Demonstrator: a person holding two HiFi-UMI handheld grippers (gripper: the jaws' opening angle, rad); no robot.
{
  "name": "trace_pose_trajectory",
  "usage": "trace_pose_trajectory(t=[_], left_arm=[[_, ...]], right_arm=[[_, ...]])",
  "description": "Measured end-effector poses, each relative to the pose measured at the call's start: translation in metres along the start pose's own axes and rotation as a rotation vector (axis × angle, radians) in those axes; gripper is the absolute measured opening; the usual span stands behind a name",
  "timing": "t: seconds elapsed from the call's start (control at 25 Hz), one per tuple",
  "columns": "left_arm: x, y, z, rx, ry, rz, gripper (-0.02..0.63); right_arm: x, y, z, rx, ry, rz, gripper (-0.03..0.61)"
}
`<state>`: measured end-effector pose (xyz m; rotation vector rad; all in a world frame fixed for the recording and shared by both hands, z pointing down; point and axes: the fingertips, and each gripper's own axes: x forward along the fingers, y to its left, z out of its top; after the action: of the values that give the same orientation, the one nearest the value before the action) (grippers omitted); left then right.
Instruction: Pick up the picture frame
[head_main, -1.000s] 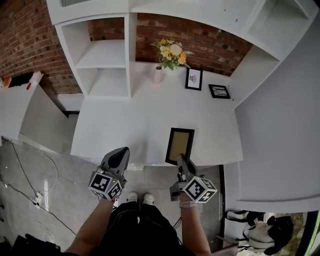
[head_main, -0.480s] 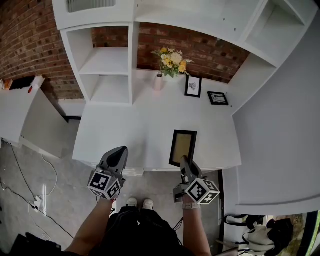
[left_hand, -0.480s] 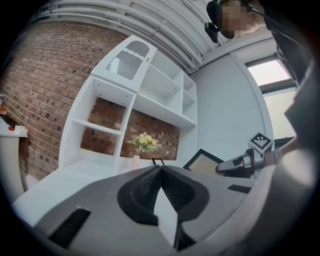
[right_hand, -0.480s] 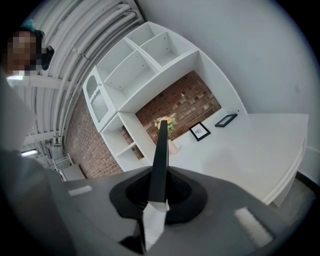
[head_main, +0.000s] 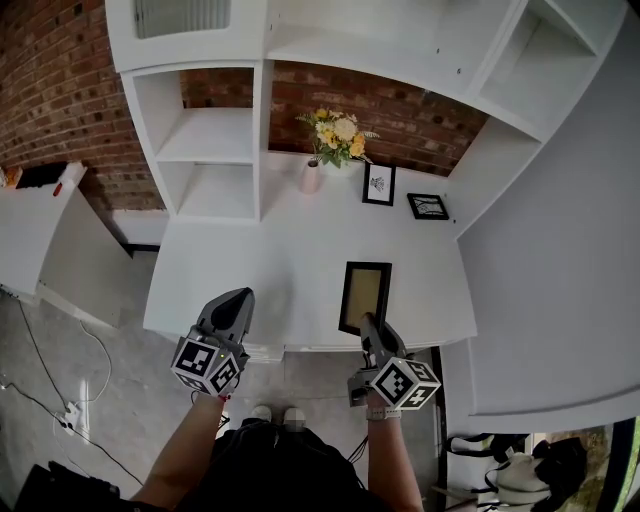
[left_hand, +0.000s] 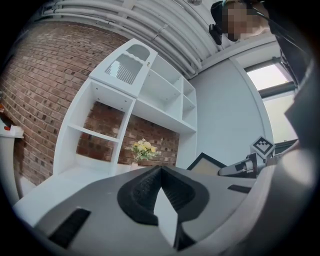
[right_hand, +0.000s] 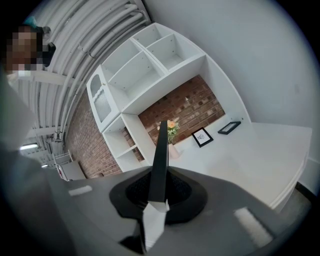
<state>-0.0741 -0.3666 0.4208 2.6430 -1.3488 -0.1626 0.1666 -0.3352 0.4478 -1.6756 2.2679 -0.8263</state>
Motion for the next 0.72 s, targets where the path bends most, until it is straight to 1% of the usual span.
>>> trace_pose_trajectory(t=[0.2, 0.52, 0.72], left_arm=[[0.007, -0.001, 0.008, 0.011, -0.018, -0.008, 0.003], [0.013, 0.0, 0.013, 0.021, -0.037, 0.005, 0.003], [0.014, 0.003, 0.019, 0.026, -0.053, 0.012, 0.003]], right_arm=[[0.004, 0.003, 0.011, -0.036, -0.004, 0.003, 0.037], [0.01, 0.007, 0.022, -0.078, -0.012, 0.006, 0.035], [0.014, 0.014, 0.03, -0.149, -0.035, 0.007, 0.035]])
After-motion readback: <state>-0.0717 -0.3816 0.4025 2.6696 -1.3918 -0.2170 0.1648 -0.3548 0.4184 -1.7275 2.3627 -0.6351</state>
